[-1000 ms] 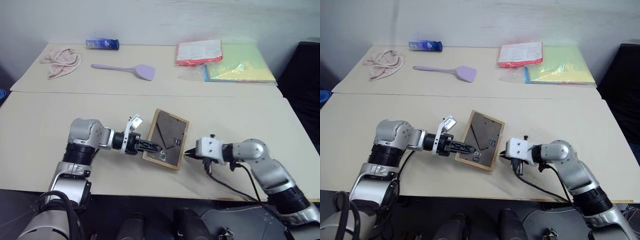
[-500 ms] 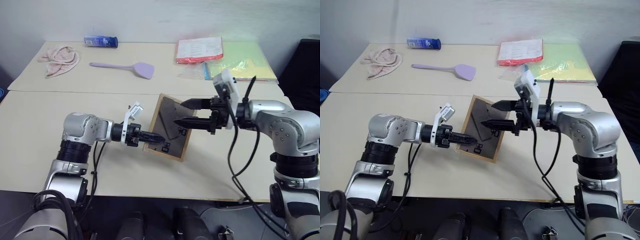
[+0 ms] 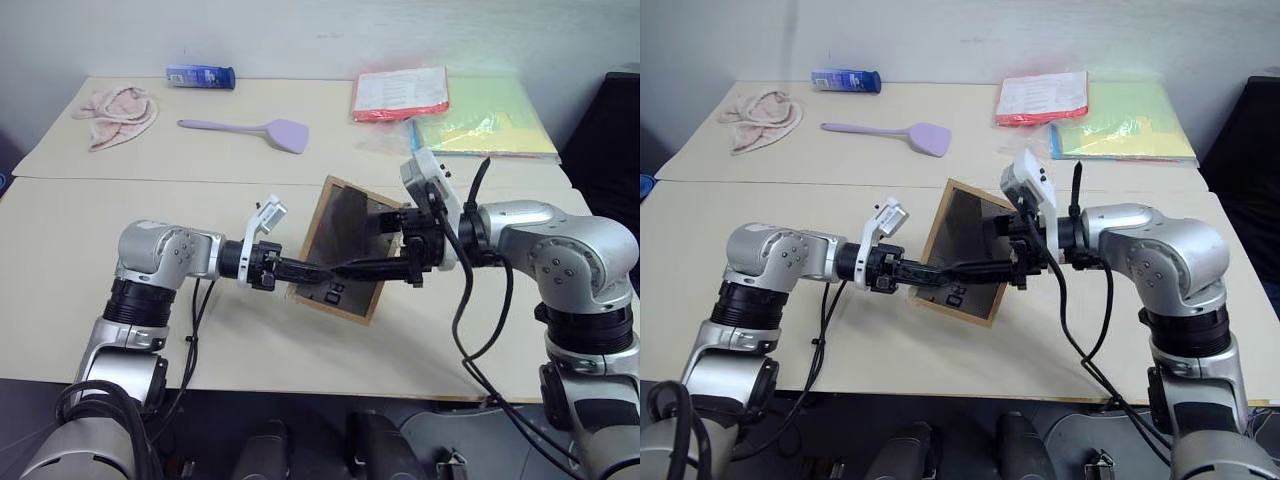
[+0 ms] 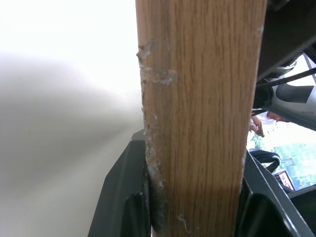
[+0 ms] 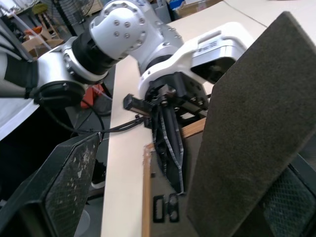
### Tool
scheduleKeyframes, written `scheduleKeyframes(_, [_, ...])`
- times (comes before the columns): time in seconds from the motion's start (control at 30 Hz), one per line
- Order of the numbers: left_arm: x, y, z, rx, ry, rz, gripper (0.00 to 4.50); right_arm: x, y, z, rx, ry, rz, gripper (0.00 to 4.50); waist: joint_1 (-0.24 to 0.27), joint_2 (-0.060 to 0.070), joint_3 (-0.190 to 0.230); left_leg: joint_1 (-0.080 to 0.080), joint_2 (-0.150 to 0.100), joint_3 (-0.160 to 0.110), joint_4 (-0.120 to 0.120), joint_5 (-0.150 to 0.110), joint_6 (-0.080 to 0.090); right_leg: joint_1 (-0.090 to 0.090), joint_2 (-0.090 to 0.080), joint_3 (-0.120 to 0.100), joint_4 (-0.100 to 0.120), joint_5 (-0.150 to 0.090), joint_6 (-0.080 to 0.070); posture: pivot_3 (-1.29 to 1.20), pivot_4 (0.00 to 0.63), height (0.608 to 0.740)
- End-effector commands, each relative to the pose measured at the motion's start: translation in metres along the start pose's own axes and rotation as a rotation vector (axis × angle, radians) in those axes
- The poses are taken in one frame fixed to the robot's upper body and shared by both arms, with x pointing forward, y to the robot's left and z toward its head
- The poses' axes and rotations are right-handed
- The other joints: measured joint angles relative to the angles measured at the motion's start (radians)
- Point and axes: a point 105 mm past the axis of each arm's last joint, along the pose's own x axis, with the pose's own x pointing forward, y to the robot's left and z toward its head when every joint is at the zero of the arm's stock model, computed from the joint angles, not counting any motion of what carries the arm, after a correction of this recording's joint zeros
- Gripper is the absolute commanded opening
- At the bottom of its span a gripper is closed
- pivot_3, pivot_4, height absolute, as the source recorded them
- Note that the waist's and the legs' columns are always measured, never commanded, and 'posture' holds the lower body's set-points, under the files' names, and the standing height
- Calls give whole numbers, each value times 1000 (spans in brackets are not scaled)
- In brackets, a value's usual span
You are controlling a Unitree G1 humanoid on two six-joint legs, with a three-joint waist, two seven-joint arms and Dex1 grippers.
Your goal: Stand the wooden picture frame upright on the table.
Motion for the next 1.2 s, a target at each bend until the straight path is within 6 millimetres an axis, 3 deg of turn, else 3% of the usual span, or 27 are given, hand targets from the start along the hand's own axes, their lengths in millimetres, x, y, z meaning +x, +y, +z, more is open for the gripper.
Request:
scheduleKeyframes(0.03, [-3,-9,14,56,-27,-38,1280,-6,6,4,-53,-5,-7,4500,0,0,0,0,0,0,0,0,0,0,0,0,0,0,0,0,150,740])
scheduleKeyframes(0.43, [-4,-8,18,57,-29,-34,1280,-15,7,-1,-81,19,-35,4500,0,0,0,0,0,0,0,0,0,0,0,0,0,0,0,0,150,740])
scheduleKeyframes(0.53, [-8,0,23,52,-40,-11,1280,-33,28,6,-118,-31,12,4500,7,0,0,-1,0,0,0,0,0,0,0,0,0,0,0,0,150,740])
scheduleKeyframes(0.63, [-8,1,24,53,-41,-12,1280,-39,35,9,-138,-56,26,4500,6,0,0,-2,-1,0,0,0,1,0,0,0,0,0,1,0,150,740])
scheduleKeyframes(0.77, [-7,2,23,60,-30,-17,1280,-44,27,16,-139,-90,-40,4500,-2,0,0,-1,0,1,0,0,2,0,0,1,0,1,1,0,150,740])
scheduleKeyframes(0.83, [-7,0,24,55,-32,-27,1280,-52,17,7,-201,-1,-128,4500,0,0,0,-1,0,0,0,0,1,0,0,1,0,1,1,0,150,740])
scheduleKeyframes(0.93, [-9,-2,24,61,-30,-31,1280,-74,-6,-18,-422,235,-280,4500,7,-1,1,-2,-1,0,0,0,2,0,0,1,-1,1,1,0,150,740])
scheduleKeyframes(1.0, [-12,-2,25,64,-30,-23,1280,-92,-17,-21,-565,305,-336,4500,6,-1,1,-2,-2,2,0,0,3,0,0,2,-1,2,3,0,150,740])
scheduleKeyframes(1.07, [-17,-5,27,55,-38,-25,1280,-108,-30,-16,-864,395,-418,4500,4,-1,1,-2,-2,4,1,0,4,0,1,3,-1,3,5,0,150,740])
scheduleKeyframes(1.2, [-19,-10,31,40,-47,-46,1280,-104,-37,-17,-1342,425,-397,4500,-2,-1,1,0,-2,7,1,0,5,-1,2,4,-1,3,6,0,150,740])
